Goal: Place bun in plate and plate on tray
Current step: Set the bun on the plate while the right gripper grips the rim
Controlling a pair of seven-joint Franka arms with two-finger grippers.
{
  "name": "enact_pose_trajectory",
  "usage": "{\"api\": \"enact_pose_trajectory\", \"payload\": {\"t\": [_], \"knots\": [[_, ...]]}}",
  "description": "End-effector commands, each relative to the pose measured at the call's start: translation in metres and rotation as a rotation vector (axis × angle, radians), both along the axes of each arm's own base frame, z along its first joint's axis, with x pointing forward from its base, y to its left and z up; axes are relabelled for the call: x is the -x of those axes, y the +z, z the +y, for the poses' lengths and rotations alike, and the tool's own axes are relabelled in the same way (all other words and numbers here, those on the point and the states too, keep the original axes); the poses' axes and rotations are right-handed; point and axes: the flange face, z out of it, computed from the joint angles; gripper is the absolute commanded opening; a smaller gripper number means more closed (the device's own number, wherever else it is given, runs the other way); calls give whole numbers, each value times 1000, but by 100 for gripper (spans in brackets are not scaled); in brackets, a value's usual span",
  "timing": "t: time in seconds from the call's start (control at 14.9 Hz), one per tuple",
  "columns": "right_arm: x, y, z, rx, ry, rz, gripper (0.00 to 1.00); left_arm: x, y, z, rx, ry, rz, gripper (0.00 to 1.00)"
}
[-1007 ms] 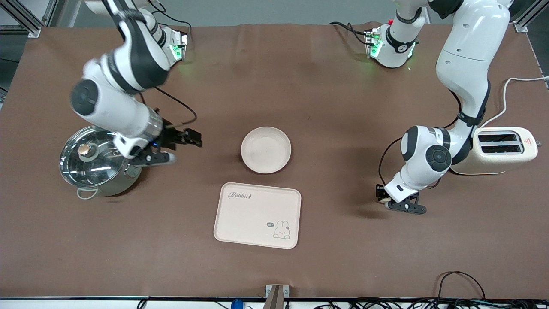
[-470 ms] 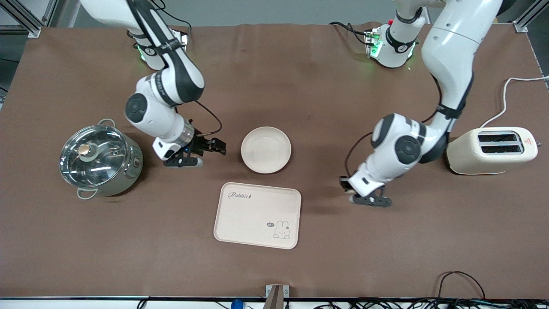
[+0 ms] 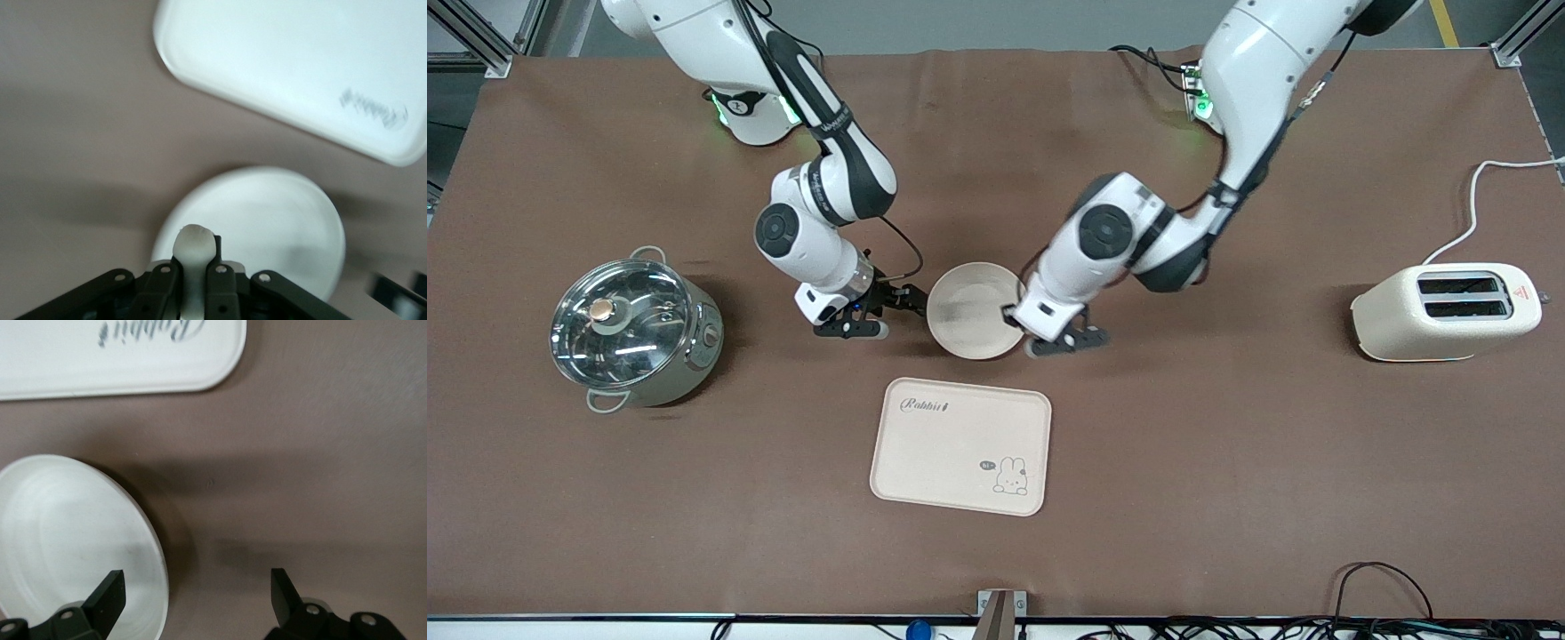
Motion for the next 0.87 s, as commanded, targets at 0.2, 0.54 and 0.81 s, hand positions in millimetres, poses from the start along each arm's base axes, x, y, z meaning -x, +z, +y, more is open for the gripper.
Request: {"api": "enact_pose_trajectory", "payload": {"t": [0.2, 0.54, 0.81], "knots": [[12, -7, 22, -15, -6, -13, 82, 11, -28, -29, 43, 103, 10, 64], [20, -16, 33, -11, 2, -26, 61, 16, -24, -36, 27, 83, -21, 100], [23, -22, 40, -6, 7, -53, 47, 26, -27, -44, 23, 72, -13, 100]]}}
